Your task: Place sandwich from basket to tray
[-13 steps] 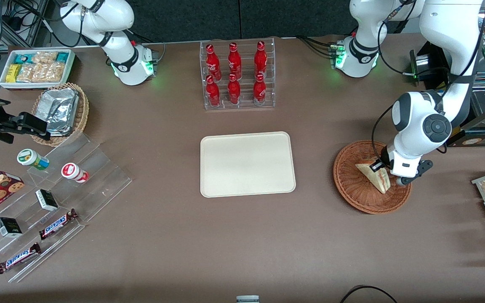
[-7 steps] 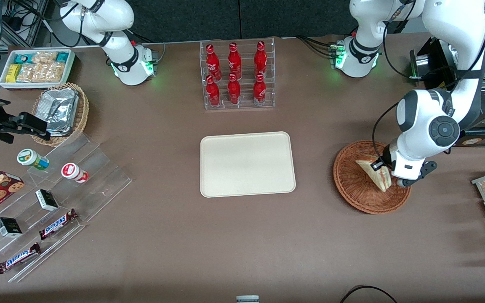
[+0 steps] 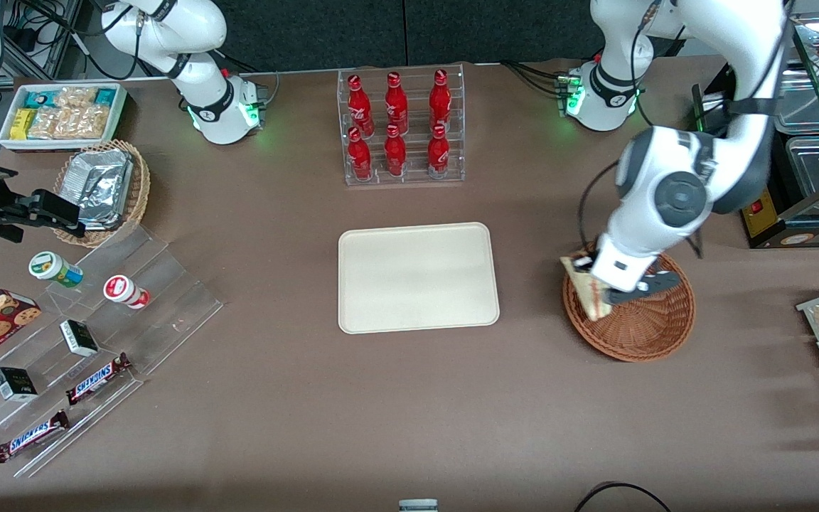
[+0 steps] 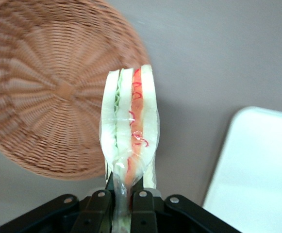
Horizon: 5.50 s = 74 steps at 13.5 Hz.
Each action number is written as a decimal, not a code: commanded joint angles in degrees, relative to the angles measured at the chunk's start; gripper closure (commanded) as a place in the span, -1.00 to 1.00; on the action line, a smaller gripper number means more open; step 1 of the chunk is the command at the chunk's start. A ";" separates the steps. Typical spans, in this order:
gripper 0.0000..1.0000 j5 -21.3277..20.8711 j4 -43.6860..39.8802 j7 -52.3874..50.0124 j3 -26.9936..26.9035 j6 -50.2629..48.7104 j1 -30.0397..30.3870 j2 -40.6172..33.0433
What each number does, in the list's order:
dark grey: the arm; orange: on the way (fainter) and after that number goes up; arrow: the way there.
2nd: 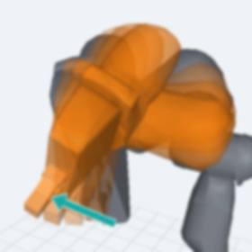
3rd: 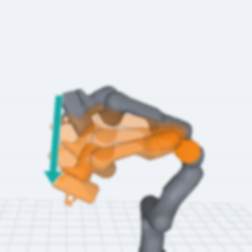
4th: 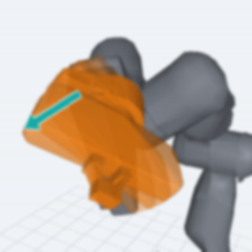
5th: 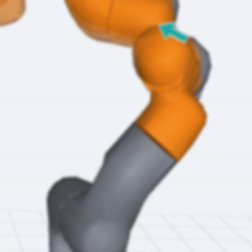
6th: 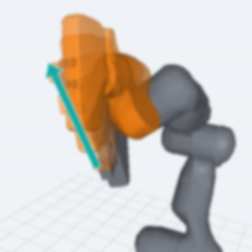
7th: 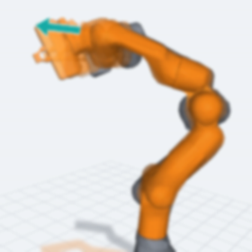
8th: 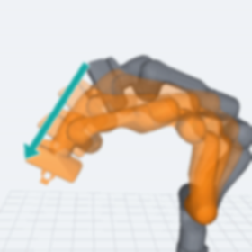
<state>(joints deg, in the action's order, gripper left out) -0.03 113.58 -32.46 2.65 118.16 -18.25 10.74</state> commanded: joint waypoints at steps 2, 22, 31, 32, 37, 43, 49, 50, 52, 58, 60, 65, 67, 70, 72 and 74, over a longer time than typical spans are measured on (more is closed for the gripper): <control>1.00 0.47 -4.49 0.39 -0.54 -0.82 -8.62 3.22; 1.00 3.28 -30.52 -12.45 0.78 -0.03 -25.61 30.03; -1.00 3.19 -30.52 -12.36 0.87 1.72 -25.61 31.18; -1.00 3.19 -30.43 -12.45 0.87 1.98 -25.61 31.09; -1.00 3.19 -30.61 -12.54 0.69 1.64 -25.43 29.78; -1.00 3.19 -29.82 -11.31 0.60 -5.13 -19.73 24.68; -1.00 3.72 -24.28 -4.20 0.69 -5.04 -12.17 19.67; -1.00 5.37 -22.89 -1.84 0.69 -5.13 -10.85 18.19; -1.00 6.09 -19.64 3.35 0.69 -5.13 -8.13 14.94; -1.00 6.18 -17.86 15.30 0.52 -13.46 -1.01 9.13; -1.00 6.00 -17.95 17.08 0.52 -17.50 2.94 6.41; -1.00 3.10 -18.21 26.44 0.60 -24.19 10.76 1.31; -1.00 2.84 -18.22 31.39 0.69 -26.39 13.06 -0.71; -1.00 1.18 -18.48 31.59 0.60 -30.52 14.82 -4.23; -1.00 -2.78 -18.57 31.67 0.78 -32.11 15.78 -6.34; -1.00 -2.70 -19.26 31.67 2.17 -33.95 17.28 -8.10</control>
<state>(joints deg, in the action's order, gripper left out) -1.69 93.82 -1.42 2.76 86.13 -3.07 5.38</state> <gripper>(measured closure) 0.000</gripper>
